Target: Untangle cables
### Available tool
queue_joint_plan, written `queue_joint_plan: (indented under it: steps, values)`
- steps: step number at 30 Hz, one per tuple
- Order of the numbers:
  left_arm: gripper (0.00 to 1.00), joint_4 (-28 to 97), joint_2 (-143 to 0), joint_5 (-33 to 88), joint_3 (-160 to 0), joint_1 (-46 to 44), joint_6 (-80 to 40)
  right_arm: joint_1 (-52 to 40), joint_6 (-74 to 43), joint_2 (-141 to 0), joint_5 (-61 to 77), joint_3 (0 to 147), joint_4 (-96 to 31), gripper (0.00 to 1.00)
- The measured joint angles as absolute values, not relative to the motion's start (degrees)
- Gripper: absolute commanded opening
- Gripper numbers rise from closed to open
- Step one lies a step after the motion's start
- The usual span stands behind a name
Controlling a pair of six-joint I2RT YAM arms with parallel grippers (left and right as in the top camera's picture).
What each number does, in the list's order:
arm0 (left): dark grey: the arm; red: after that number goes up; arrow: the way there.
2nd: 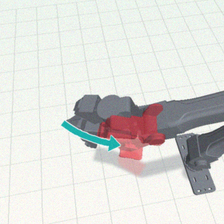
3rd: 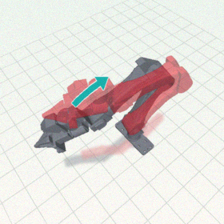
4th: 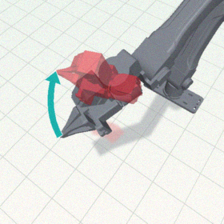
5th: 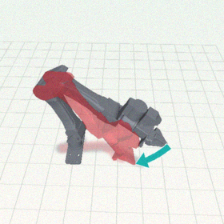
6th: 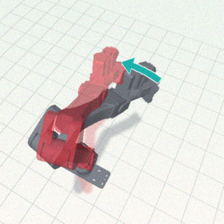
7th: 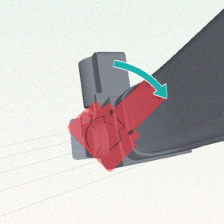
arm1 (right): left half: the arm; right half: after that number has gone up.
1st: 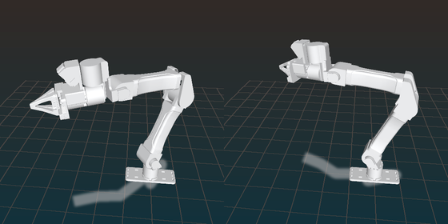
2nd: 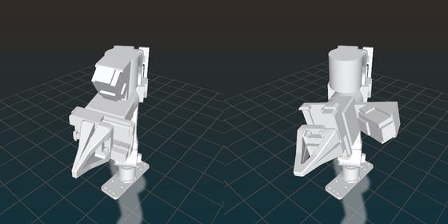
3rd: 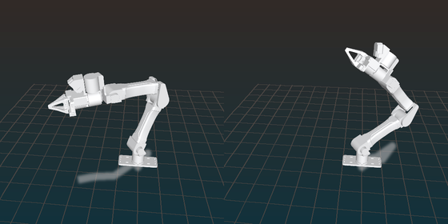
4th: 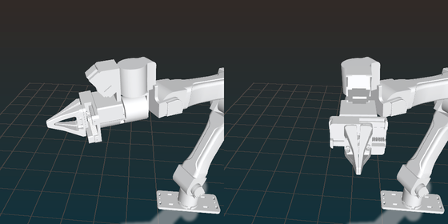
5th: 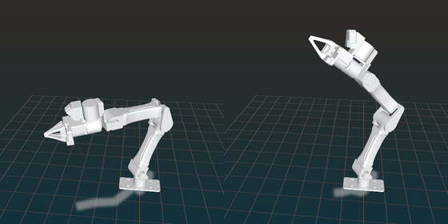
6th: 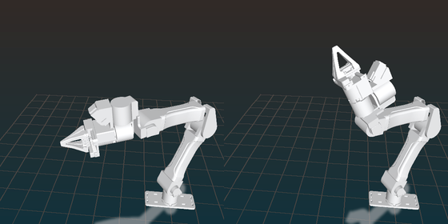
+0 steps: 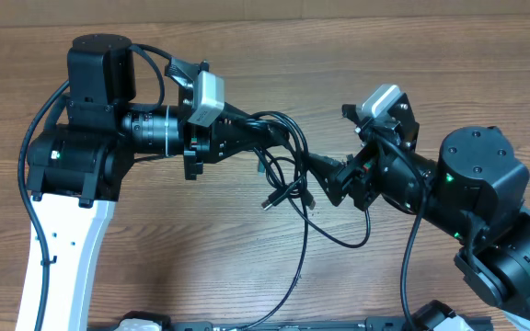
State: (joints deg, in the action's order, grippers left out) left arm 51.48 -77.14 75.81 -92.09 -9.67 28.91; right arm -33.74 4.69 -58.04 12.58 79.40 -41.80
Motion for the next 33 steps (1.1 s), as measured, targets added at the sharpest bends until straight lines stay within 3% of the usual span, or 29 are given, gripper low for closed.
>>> queue_joint_plan:
  steps: [26, 33]
  values:
    - [0.04, 51.0, -77.1, 64.7, -92.1, -9.6, 27.6, -33.8, 4.5, -58.0, 20.0, 79.4, -46.3, 0.8]
    - [0.04, 50.8, -77.1, 70.8, -92.1, -9.6, 27.4, -33.8, 4.6, -58.0, 17.1, 79.4, -46.3, 0.7]
